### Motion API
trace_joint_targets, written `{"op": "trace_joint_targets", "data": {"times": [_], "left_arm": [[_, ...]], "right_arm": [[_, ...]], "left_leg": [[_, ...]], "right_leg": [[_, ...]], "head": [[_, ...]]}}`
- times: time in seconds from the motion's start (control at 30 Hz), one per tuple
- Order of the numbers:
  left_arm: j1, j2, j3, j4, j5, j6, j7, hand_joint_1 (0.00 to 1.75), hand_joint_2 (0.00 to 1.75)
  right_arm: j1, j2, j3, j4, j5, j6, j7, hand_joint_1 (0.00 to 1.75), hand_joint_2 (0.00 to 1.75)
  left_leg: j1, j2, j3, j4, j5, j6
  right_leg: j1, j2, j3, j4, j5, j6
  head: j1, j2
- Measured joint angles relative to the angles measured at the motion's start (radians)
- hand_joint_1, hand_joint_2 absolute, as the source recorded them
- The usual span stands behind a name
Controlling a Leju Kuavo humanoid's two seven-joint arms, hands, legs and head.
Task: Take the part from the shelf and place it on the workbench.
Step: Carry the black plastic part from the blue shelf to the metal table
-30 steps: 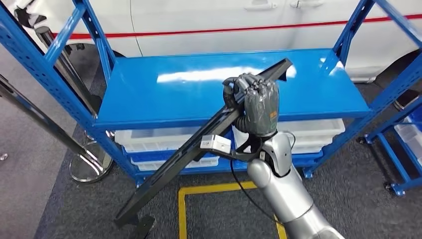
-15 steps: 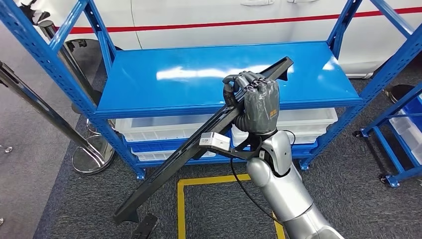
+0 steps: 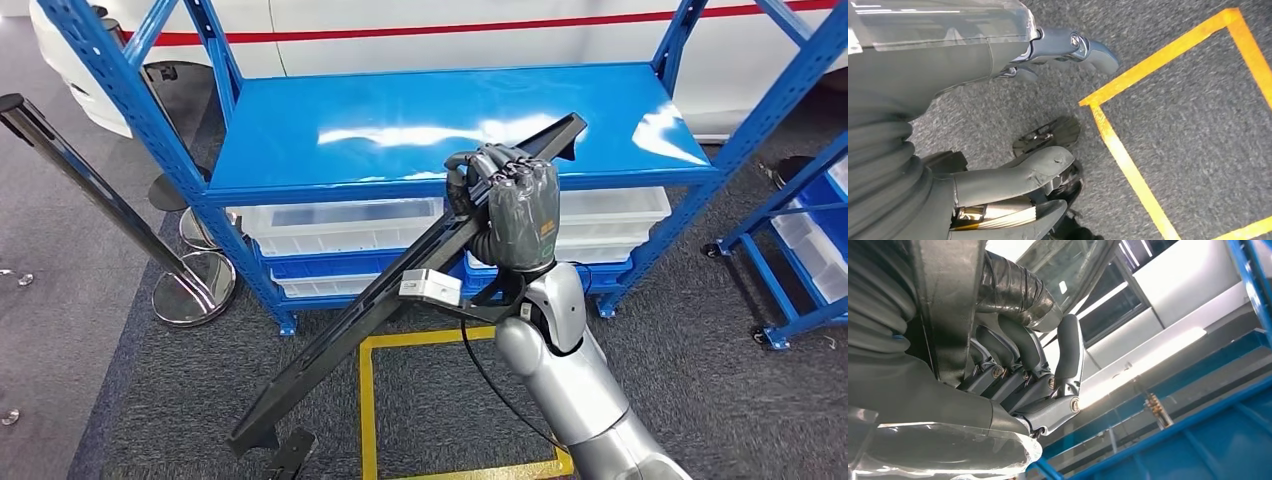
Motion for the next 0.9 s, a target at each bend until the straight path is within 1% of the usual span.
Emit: {"op": "trace_joint_targets", "data": {"times": [0.03, 0.07, 0.1, 0.13, 0.17, 0.23, 0.27, 0.3, 0.33, 0.37, 0.4, 0.43, 0.47, 0.5, 0.53, 0.57, 0.6, 0.63, 0.67, 0.7, 0.73, 0.77, 0.8, 0.83, 0.87, 0.9], "left_arm": [[0.000, 0.000, 0.000, 0.000, 0.000, 0.000, 0.000, 0.00, 1.75], [0.001, 0.000, 0.000, 0.000, 0.000, 0.000, 0.000, 0.00, 1.75], [0.001, 0.000, 0.000, 0.000, 0.000, 0.000, 0.000, 0.00, 1.75], [0.002, 0.000, 0.000, 0.000, 0.000, 0.000, 0.000, 0.00, 1.75], [0.002, 0.000, 0.000, 0.000, 0.000, 0.000, 0.001, 0.00, 1.75], [0.002, 0.000, 0.000, 0.000, 0.000, 0.000, 0.001, 0.00, 1.75], [0.002, 0.000, 0.000, 0.000, 0.000, 0.000, 0.001, 0.00, 1.75], [0.002, 0.000, 0.000, 0.000, 0.000, -0.001, 0.001, 0.00, 1.75], [0.002, 0.000, -0.001, 0.000, 0.000, -0.001, 0.001, 0.00, 1.75], [0.002, 0.000, -0.001, 0.000, 0.000, -0.001, 0.001, 0.00, 1.75], [0.000, 0.001, -0.002, 0.000, 0.000, -0.001, 0.001, 0.00, 1.75], [-0.002, 0.001, -0.002, 0.000, 0.000, -0.001, 0.001, 0.00, 1.75], [-0.004, 0.002, -0.003, 0.000, 0.000, -0.002, 0.001, 0.00, 1.75], [-0.006, 0.002, -0.003, 0.000, 0.000, -0.002, 0.002, 0.00, 1.75], [-0.007, 0.002, -0.003, 0.000, 0.000, -0.002, 0.002, 0.00, 1.75], [-0.007, 0.003, -0.004, 0.000, 0.000, -0.002, 0.002, 0.00, 1.75], [-0.008, 0.003, -0.004, 0.000, 0.000, -0.002, 0.003, 0.00, 1.75], [-0.009, 0.003, -0.005, 0.000, 0.000, -0.002, 0.003, 0.00, 1.75], [-0.010, 0.002, -0.006, 0.000, 0.000, -0.002, 0.004, 0.00, 1.75], [-0.011, 0.002, -0.006, 0.000, 0.000, -0.002, 0.004, 0.00, 1.75], [-0.012, 0.002, -0.007, 0.000, 0.000, -0.002, 0.004, 0.00, 1.75], [-0.012, 0.002, -0.007, 0.000, 0.000, -0.003, 0.005, 0.00, 1.75], [-0.011, 0.001, -0.007, 0.000, 0.000, -0.003, 0.005, 0.00, 1.75], [-0.011, 0.001, -0.007, 0.000, 0.000, -0.003, 0.005, 0.00, 1.75], [-0.011, 0.001, -0.007, 0.000, 0.000, -0.004, 0.005, 0.00, 1.75], [-0.011, 0.001, -0.007, 0.000, 0.000, -0.004, 0.005, 0.00, 1.75]], "right_arm": [[0.001, 0.000, 0.000, 0.000, 0.000, 0.000, 0.000, 1.75, 1.75], [0.000, 0.000, 0.000, 0.000, 0.000, 0.000, 0.000, 1.75, 1.75], [-0.001, 0.000, 0.001, 0.000, 0.000, 0.000, 0.000, 1.75, 1.75], [-0.002, 0.000, 0.001, 0.000, 0.000, 0.000, 0.000, 1.75, 1.75], [-0.002, 0.000, 0.002, 0.000, 0.000, 0.001, 0.000, 1.75, 1.75], [-0.002, 0.001, 0.002, 0.000, 0.001, 0.001, 0.000, 1.75, 1.75], [-0.002, 0.001, 0.002, 0.000, 0.001, 0.001, 0.000, 1.75, 1.75], [-0.002, 0.001, 0.002, 0.000, 0.001, 0.001, 0.000, 1.75, 1.75], [-0.001, 0.001, 0.002, 0.000, 0.001, 0.001, 0.000, 1.75, 1.75], [-0.001, 0.001, 0.002, 0.000, 0.001, 0.001, 0.000, 1.75, 1.75], [-0.001, 0.001, 0.002, 0.000, 0.001, 0.001, 0.000, 1.75, 1.75], [-0.001, 0.001, 0.002, -0.001, 0.001, 0.001, 0.000, 1.75, 1.75], [-0.001, 0.001, 0.002, -0.002, 0.001, 0.001, 0.000, 1.75, 1.75], [-0.001, 0.001, 0.002, -0.002, 0.001, 0.001, 0.000, 1.75, 1.75], [-0.001, 0.001, 0.003, -0.003, 0.001, 0.001, 0.000, 1.75, 1.75], [0.000, 0.001, 0.003, -0.002, 0.001, 0.001, 0.000, 1.75, 1.75], [-0.001, 0.001, 0.003, -0.002, 0.001, 0.001, 0.000, 1.75, 1.75], [-0.001, 0.001, 0.003, -0.002, 0.001, 0.001, 0.000, 1.75, 1.75], [-0.002, 0.001, 0.003, -0.003, 0.001, 0.001, 0.000, 1.75, 1.75], [-0.002, 0.001, 0.003, -0.003, 0.001, 0.001, 0.000, 1.75, 1.75], [-0.002, 0.000, 0.003, -0.002, 0.001, 0.001, 0.000, 1.75, 1.75], [-0.002, 0.000, 0.003, -0.002, 0.001, 0.001, 0.000, 1.75, 1.75], [-0.001, -0.001, 0.003, -0.002, 0.001, 0.001, 0.000, 1.75, 1.75], [-0.001, -0.002, 0.003, -0.002, 0.001, 0.001, 0.000, 1.75, 1.75], [-0.001, -0.003, 0.003, -0.002, 0.001, 0.001, 0.000, 1.75, 1.75], [-0.001, -0.003, 0.003, -0.002, 0.001, 0.001, 0.000, 1.75, 1.75]], "left_leg": [[-0.001, -0.001, -0.003, 0.000, 0.008, -0.006], [0.000, -0.001, -0.007, 0.000, 0.012, -0.011], [0.002, -0.002, -0.014, 0.004, 0.006, -0.017], [0.003, -0.003, -0.023, 0.022, -0.017, -0.022], [0.005, -0.003, -0.037, 0.058, -0.057, -0.027], [0.007, -0.003, -0.066, 0.175, -0.152, -0.035], [0.007, -0.003, -0.074, 0.232, -0.181, -0.036], [0.007, -0.003, -0.070, 0.265, -0.188, -0.035], [0.006, -0.004, -0.051, 0.267, -0.176, -0.032], [0.003, -0.004, -0.012, 0.230, -0.151, -0.024], [-0.001, -0.005, 0.037, 0.168, -0.129, -0.015], [-0.006, -0.007, 0.089, 0.096, -0.122, -0.004], [-0.012, -0.008, 0.132, 0.030, -0.123, 0.003], [-0.017, -0.009, 0.155, -0.011, -0.129, 0.009], [-0.020, -0.009, 0.165, -0.034, -0.131, 0.013], [-0.022, -0.009, 0.166, -0.047, -0.120, 0.017], [-0.021, -0.006, 0.166, -0.059, -0.105, 0.022], [-0.019, -0.004, 0.166, -0.071, -0.089, 0.027], [-0.015, -0.001, 0.163, -0.083, -0.075, 0.031], [-0.013, 0.001, 0.156, -0.087, -0.065, 0.032], [-0.013, 0.001, 0.144, -0.085, -0.058, 0.034], [-0.012, 0.002, 0.131, -0.079, -0.052, 0.032], [-0.010, 0.003, 0.117, -0.071, -0.048, 0.030], [-0.007, 0.004, 0.100, -0.060, -0.044, 0.026], [-0.003, 0.005, 0.083, -0.048, -0.041, 0.022], [0.002, 0.005, 0.064, -0.032, -0.039, 0.017]], "right_leg": [[0.003, 0.002, -0.003, 0.000, 0.008, -0.009], [0.002, 0.002, -0.010, -0.002, 0.015, -0.017], [0.001, 0.001, -0.017, -0.004, 0.024, -0.026], [0.001, -0.001, -0.026, -0.006, 0.034, -0.035], [0.000, -0.003, -0.035, -0.007, 0.044, -0.043], [0.003, -0.005, -0.058, -0.007, 0.063, -0.051], [0.005, -0.005, -0.071, -0.007, 0.072, -0.052], [0.007, -0.006, -0.085, -0.007, 0.082, -0.052], [0.009, -0.006, -0.098, -0.006, 0.091, -0.053], [0.011, -0.005, -0.109, -0.006, 0.100, -0.052], [0.011, -0.005, -0.117, -0.006, 0.108, -0.052], [0.012, -0.005, -0.123, -0.007, 0.115, -0.049], [0.010, -0.006, -0.127, -0.009, 0.122, -0.045], [0.007, -0.007, -0.128, -0.012, 0.131, -0.040], [0.004, -0.008, -0.129, -0.018, 0.140, -0.035], [0.000, -0.008, -0.129, -0.026, 0.149, -0.029], [-0.001, -0.007, -0.131, -0.030, 0.151, -0.026], [0.000, -0.006, -0.134, -0.026, 0.138, -0.023], [0.000, -0.005, -0.142, -0.001, 0.107, -0.019], [-0.001, -0.004, -0.156, 0.046, 0.062, -0.016], [-0.002, -0.004, -0.172, 0.106, 0.017, -0.011], [-0.005, -0.004, -0.186, 0.168, -0.016, -0.006], [-0.008, -0.005, -0.191, 0.212, -0.027, 0.000], [-0.012, -0.005, -0.182, 0.228, -0.018, 0.007], [-0.017, -0.006, -0.157, 0.212, 0.005, 0.014], [-0.022, -0.007, -0.120, 0.168, 0.024, 0.022]], "head": [[0.000, 0.000], [0.000, 0.000], [0.000, 0.000], [0.000, 0.000], [0.000, 0.000], [0.000, 0.000], [0.000, 0.000], [0.000, 0.000], [0.000, 0.000], [0.000, 0.000], [0.000, 0.000], [0.000, 0.000], [0.000, 0.000], [0.000, 0.000], [0.000, 0.000], [0.000, 0.000], [0.000, 0.000], [0.000, 0.000], [0.000, 0.000], [0.000, 0.000], [0.000, 0.000], [0.000, 0.000], [0.000, 0.000], [0.000, 0.000], [0.000, 0.000], [0.000, 0.000]]}}
